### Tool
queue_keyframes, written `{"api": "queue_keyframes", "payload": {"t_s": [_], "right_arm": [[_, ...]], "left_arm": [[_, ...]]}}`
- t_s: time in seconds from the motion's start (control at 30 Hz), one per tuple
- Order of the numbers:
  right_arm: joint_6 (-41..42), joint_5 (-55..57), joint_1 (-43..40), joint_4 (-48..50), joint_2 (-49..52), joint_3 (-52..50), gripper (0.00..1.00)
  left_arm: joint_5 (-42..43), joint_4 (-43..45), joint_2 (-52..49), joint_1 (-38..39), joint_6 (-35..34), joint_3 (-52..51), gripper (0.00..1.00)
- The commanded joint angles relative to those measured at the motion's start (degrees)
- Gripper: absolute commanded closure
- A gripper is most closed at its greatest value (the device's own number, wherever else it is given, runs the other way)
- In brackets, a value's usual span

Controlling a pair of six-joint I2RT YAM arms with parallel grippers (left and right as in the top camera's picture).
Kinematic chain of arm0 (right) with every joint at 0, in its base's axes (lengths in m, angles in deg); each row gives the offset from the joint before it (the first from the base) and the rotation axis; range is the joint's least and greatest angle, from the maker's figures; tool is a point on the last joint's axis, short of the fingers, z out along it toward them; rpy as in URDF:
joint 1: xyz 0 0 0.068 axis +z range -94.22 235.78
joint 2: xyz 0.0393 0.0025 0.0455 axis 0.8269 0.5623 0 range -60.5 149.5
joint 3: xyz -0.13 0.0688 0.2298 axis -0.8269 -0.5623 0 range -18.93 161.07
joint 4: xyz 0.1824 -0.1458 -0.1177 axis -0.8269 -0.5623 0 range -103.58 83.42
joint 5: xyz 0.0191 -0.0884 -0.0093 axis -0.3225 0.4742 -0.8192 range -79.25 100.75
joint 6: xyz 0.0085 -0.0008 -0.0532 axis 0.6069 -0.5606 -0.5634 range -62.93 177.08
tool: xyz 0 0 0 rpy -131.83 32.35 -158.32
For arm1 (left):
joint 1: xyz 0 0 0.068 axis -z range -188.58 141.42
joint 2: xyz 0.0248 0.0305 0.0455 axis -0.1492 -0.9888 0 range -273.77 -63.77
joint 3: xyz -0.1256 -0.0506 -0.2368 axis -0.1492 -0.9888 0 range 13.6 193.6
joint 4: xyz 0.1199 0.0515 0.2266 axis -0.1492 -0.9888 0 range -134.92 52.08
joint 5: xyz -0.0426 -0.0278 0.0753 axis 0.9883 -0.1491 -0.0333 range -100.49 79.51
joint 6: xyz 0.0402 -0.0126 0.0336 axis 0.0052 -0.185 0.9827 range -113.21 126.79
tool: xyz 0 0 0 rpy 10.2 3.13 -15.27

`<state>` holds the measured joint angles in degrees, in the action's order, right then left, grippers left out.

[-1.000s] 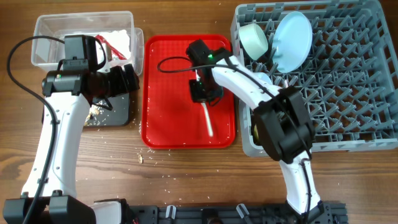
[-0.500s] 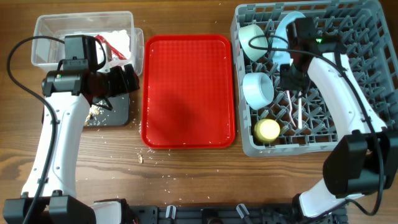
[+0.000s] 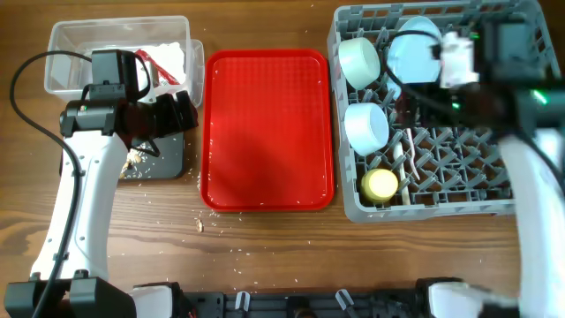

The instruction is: Sort waste into correct bins and load items into the dishwasher rack

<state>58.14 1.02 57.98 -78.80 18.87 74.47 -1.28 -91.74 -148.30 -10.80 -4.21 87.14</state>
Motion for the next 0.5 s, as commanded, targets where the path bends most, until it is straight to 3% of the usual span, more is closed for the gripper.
{"api": "queue_keyframes", "payload": {"t_s": [0.0, 0.13, 0.27, 0.37, 0.47], "right_arm": [[18.5, -6.0, 0.2, -0.5, -13.0, 1.0, 0.0], [19.3, -0.3, 0.2, -2.4, -23.3, 1.0, 0.0], [8.7, 2.6, 0.1, 2.7, -28.6, -1.5, 0.0], [3.9, 1.7, -0.8, 14.1, -34.8, -11.4, 0.0], [3.5, -1.0, -3.9, 35.3, -48.4, -37.3, 0.0]], "left_arm": [[-0.1, 0.2, 0.0, -0.2, 0.5, 0.1, 0.0], [-0.1, 0.2, 0.0, -0.2, 0.5, 0.1, 0.0], [-0.1, 0.2, 0.0, -0.2, 0.5, 0.1, 0.0], [-0.1, 0.2, 0.0, -0.2, 0.5, 0.1, 0.0], [-0.1, 0.2, 0.0, -0.2, 0.5, 0.1, 0.0]]}}
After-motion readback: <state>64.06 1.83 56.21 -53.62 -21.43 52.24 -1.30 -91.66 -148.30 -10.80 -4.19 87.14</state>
